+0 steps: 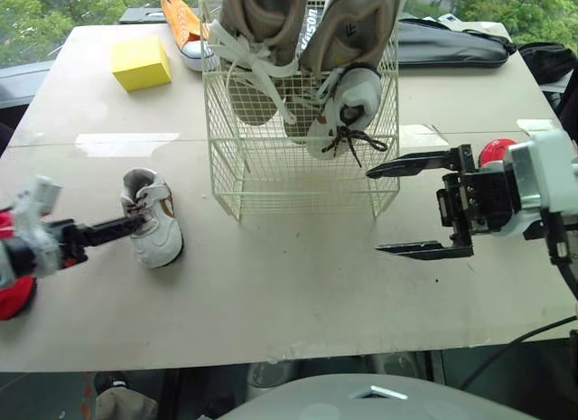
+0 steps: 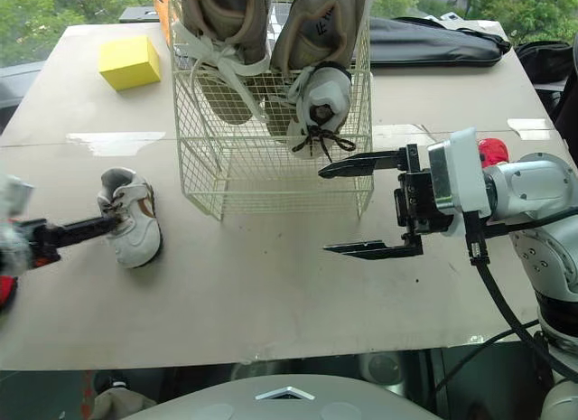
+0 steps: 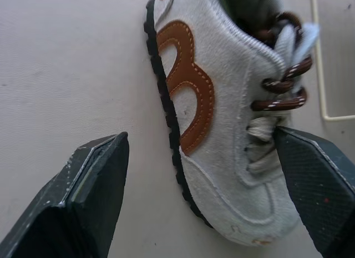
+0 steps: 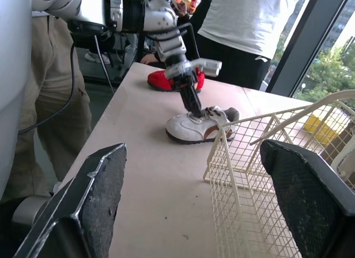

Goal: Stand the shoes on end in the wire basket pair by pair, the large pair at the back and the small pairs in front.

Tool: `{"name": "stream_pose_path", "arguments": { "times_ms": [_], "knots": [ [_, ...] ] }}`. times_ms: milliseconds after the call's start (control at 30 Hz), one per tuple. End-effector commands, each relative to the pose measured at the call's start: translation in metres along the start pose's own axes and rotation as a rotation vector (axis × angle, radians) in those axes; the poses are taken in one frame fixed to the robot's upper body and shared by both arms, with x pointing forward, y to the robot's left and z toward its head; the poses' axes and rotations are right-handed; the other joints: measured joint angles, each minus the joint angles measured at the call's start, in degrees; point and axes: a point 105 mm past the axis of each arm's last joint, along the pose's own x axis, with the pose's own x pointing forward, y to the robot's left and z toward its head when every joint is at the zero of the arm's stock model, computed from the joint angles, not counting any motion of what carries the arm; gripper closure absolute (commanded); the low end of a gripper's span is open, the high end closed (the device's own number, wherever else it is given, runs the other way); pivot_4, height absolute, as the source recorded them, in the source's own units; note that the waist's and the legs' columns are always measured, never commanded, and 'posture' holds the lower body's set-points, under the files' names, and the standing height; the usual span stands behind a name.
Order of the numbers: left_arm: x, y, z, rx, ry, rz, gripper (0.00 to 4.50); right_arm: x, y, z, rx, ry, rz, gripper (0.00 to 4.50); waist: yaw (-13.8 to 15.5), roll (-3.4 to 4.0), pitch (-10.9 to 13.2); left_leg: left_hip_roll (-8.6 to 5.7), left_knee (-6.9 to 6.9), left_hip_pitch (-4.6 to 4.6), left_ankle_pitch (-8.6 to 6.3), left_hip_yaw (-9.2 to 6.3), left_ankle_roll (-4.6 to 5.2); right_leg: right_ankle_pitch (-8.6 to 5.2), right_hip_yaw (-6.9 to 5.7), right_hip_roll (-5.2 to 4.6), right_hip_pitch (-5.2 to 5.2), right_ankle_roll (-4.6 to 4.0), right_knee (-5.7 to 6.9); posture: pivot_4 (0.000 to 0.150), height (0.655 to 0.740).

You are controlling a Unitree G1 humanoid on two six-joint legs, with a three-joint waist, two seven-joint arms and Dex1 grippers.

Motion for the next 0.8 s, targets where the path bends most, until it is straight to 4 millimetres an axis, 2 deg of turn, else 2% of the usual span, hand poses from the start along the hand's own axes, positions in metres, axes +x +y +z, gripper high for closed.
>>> {"name": "stream_pose_path", "arguments": {
  "times_ms": [33,167,233,267,333,433,533,600,633,700,800],
  "knots": [
    [0.017,0.002,-0.017,0.002,0.064,-0.026,1.73,0.002,0.002,0.007,-0.034,0.002,0.001,0.66,0.2,0.16,0.0,-0.02,-0.02,0.00,0.00,0.01,0.00,0.00,0.00,-0.07,0.00,0.00,0.00,0.150,0.7400],
    [0.014,-0.010,-0.009,-0.029,-0.052,-0.120,3.46,0.003,0.000,0.005,-0.021,0.007,-0.017,0.66,0.3,0.26,-0.1,-0.05,-0.02,0.01,-0.01,0.02,0.03,0.00,0.04,-0.18,0.02,0.01,0.00,0.150,0.7400],
    [-0.004,-0.027,0.015,-0.059,-0.234,-0.213,4.21,0.001,-0.002,0.001,-0.008,0.015,-0.056,0.66,0.5,0.23,-0.1,-0.06,-0.02,-0.01,-0.02,0.02,0.04,0.01,0.03,-0.21,0.02,0.01,-0.01,0.150,0.7400],
    [-0.014,-0.034,0.023,-0.066,-0.299,-0.244,4.44,0.000,-0.003,-0.001,-0.004,0.019,-0.078,0.66,0.7,0.08,-0.1,-0.06,-0.01,-0.05,-0.02,0.02,0.05,0.01,0.02,-0.23,0.01,0.01,-0.02,0.150,0.7400],
    [-0.037,-0.060,0.040,-0.025,-0.422,-0.322,4.49,-0.004,-0.005,-0.004,0.014,0.015,-0.127,0.66,1.0,-0.51,-0.1,-0.03,0.03,-0.21,-0.02,-0.06,0.04,0.01,-0.07,-0.21,-0.13,0.01,-0.01,0.150,0.7400],
    [-0.061,-0.101,0.054,0.071,-0.514,-0.403,4.49,-0.009,-0.011,-0.006,0.038,-0.001,-0.218,0.66,1.3,-0.75,-0.2,0.01,0.27,-0.69,-0.01,-0.30,0.01,0.02,-0.28,-0.15,-0.42,0.01,-0.01,0.150,0.7400],
    [-0.075,-0.166,0.081,0.271,-0.697,-0.503,4.49,-0.017,-0.020,-0.009,0.052,-0.009,-0.315,0.66,1.7,-0.56,-0.2,-0.17,0.31,-0.70,-0.01,-0.31,0.02,0.03,-0.29,-0.33,-0.41,0.02,0.01,0.150,0.7400],
    [-0.075,-0.209,0.090,0.428,-0.804,-0.573,4.49,-0.023,-0.023,-0.012,0.063,0.004,-0.356,0.66,2.0,-0.51,-0.2,-0.23,0.33,-0.68,0.00,-0.35,0.01,0.03,-0.30,-0.38,-0.37,0.03,0.02,0.150,0.7400],
    [-0.068,-0.224,0.093,0.478,-0.835,-0.566,4.49,-0.025,-0.025,-0.013,0.063,0.012,-0.373,0.66,2.1,-0.54,-0.2,-0.26,0.34,-0.67,0.00,-0.39,0.01,0.04,-0.33,-0.39,-0.32,0.03,0.02,0.150,0.7400],
    [-0.054,-0.245,0.098,0.599,-0.902,-0.506,4.49,-0.029,-0.026,-0.014,0.066,0.016,-0.395,0.66,1.7,-0.53,-0.3,-0.35,0.39,-0.60,0.01,-0.45,0.00,0.05,-0.38,-0.38,-0.22,0.04,0.02,0.150,0.7400],
    [-0.036,-0.257,0.111,0.753,-1.059,-0.358,4.49,-0.031,-0.025,-0.013,0.066,0.022,-0.412,0.66,0.9,-0.41,-0.3,-0.44,0.29,-0.44,0.04,-0.36,-0.02,0.04,-0.23,-0.30,-0.17,0.03,0.03,0.150,0.7400]
  ]
}}
